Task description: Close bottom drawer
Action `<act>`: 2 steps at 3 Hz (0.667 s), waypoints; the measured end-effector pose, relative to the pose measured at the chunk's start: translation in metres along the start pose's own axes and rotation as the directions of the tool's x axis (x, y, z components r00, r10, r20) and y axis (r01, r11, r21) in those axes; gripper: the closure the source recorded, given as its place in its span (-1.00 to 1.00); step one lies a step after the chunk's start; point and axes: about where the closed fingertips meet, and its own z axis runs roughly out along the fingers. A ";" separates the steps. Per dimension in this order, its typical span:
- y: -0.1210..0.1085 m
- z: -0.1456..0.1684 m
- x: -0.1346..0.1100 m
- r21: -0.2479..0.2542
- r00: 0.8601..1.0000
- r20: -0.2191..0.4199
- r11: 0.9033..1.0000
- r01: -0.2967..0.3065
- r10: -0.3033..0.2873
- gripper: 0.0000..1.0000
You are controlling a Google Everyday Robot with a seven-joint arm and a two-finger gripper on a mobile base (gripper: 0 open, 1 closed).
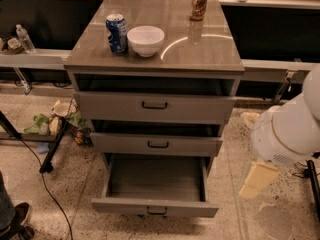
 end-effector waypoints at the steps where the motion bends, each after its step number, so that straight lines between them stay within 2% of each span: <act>1: 0.000 -0.002 -0.001 -0.001 1.000 0.000 1.000 0.001 -0.001 -1.00; 2: 0.007 0.048 0.003 -0.011 0.999 0.052 1.000 -0.006 0.007 -1.00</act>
Offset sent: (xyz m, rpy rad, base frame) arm 0.0317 0.0194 -0.1236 0.1454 -0.0429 0.0002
